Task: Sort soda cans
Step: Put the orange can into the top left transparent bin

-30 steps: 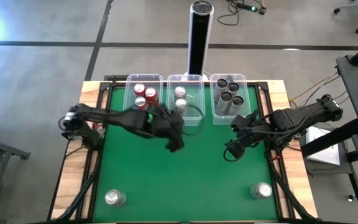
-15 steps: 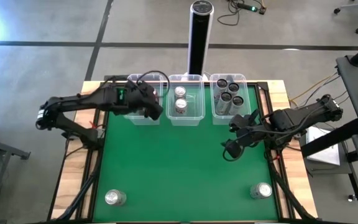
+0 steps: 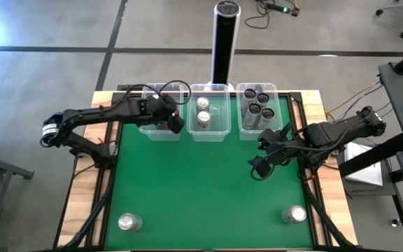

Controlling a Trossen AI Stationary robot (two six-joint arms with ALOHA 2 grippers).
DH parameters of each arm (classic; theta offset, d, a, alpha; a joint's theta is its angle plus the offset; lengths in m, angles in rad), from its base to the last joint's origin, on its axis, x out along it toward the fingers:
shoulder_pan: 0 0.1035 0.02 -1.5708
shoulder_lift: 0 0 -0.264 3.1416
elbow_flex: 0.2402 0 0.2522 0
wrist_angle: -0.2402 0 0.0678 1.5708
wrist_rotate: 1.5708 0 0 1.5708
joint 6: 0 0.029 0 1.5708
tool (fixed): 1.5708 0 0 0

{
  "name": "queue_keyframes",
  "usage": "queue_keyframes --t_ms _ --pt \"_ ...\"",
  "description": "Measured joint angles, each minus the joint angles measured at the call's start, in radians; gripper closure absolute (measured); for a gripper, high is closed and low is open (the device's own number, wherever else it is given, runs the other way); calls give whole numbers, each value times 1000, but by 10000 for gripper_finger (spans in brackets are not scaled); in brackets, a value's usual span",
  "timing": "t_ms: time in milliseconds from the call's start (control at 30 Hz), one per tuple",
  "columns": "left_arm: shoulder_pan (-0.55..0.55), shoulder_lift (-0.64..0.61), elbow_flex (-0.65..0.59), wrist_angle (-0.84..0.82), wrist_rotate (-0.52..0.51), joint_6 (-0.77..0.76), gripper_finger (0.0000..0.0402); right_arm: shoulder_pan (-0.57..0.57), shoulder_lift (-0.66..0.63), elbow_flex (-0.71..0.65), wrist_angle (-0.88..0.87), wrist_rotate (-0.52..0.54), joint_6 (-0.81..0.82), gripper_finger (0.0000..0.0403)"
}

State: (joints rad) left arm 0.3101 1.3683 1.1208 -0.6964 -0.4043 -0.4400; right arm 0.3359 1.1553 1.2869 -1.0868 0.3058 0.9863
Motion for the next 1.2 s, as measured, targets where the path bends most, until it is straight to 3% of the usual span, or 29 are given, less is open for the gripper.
queue_keyframes --t_ms 233,1033,1200 --pt "43 18 -58 69 30 9 125 0 0 0 0 0 1 30" --pt "112 86 -77 102 38 19 116 0 0 0 -5 -9 36 30" --pt "130 85 -111 138 99 38 116 0 0 0 -5 -28 36 30"
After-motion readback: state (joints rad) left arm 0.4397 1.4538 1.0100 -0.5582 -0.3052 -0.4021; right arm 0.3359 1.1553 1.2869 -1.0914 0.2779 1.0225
